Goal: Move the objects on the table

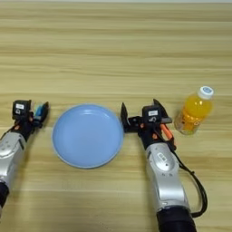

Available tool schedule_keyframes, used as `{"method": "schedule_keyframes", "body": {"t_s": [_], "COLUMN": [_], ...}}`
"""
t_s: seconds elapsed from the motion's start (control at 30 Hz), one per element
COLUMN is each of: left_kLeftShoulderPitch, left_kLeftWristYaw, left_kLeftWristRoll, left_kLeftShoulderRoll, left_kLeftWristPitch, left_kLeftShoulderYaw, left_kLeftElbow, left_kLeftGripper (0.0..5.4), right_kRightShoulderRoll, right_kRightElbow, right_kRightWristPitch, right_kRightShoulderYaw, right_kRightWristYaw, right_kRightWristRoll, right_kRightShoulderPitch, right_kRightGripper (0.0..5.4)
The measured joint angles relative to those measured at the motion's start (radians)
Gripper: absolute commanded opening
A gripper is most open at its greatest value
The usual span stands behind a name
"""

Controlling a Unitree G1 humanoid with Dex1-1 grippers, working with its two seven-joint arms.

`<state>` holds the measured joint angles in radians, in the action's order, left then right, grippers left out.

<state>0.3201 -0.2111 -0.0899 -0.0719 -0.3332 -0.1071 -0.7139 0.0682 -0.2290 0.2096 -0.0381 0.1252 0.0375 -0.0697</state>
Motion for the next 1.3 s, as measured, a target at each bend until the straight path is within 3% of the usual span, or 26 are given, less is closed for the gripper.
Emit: {"method": "schedule_keyframes", "body": {"t_s": [0.33, 0.7, 1.03, 1.3], "left_kLeftShoulderPitch": [-0.002, 0.014, 0.024, 0.027], "left_kLeftWristYaw": [-0.047, -0.075, -0.108, -0.109], "left_kLeftWristRoll": [-0.036, -0.038, -0.067, -0.071], "left_kLeftShoulderRoll": [-0.005, -0.071, -0.094, -0.095], "left_kLeftWristPitch": [-0.069, -0.157, -0.22, -0.23], "left_kLeftShoulderYaw": [-0.026, -0.077, -0.108, -0.108], "left_kLeftElbow": [0.0, -0.143, -0.221, -0.232], "left_kLeftGripper": [4.5, 5.39, 5.39, 5.39], "right_kRightShoulderRoll": [0.0, 0.011, 0.02, 0.026], "right_kRightElbow": [0.04, 0.105, 0.178, 0.193], "right_kRightWristPitch": [0.001, 0.017, -0.004, -0.004], "right_kRightShoulderYaw": [0.002, -0.018, -0.03, -0.052], "right_kRightWristYaw": [-0.011, -0.035, -0.04, -0.052], "right_kRightWristRoll": [-0.008, -0.017, -0.02, -0.018], "right_kRightShoulderPitch": [0.024, 0.111, 0.21, 0.275], "right_kRightGripper": [5.4, 5.4, 5.4, 5.4]}}
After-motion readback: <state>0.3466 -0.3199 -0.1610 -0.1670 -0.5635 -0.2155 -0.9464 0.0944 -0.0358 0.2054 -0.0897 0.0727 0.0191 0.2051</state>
